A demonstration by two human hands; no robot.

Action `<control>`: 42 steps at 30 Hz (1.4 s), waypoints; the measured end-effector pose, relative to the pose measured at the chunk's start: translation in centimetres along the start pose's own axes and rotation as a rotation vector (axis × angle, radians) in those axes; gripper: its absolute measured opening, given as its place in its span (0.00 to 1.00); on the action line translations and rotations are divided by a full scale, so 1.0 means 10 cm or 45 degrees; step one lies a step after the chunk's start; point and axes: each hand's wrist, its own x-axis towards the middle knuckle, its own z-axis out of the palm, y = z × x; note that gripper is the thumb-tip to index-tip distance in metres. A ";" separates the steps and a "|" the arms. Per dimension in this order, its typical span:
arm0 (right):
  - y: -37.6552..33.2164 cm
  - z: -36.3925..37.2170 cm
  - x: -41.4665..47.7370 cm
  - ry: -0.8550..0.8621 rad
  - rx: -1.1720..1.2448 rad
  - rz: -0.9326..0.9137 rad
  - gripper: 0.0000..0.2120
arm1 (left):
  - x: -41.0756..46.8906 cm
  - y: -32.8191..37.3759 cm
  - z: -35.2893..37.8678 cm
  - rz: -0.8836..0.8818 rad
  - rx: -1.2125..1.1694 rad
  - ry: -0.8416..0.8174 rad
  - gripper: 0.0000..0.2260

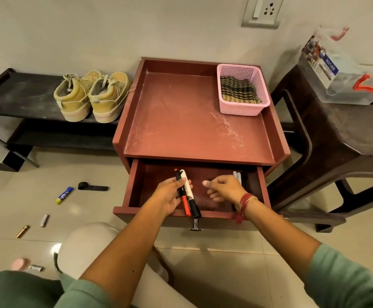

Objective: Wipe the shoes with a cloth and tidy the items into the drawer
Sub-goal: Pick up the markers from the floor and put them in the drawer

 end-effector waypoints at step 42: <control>-0.06 0.41 -0.15 -0.166 0.293 -0.004 0.04 | 0.00 -0.01 0.04 -0.023 0.045 0.054 0.08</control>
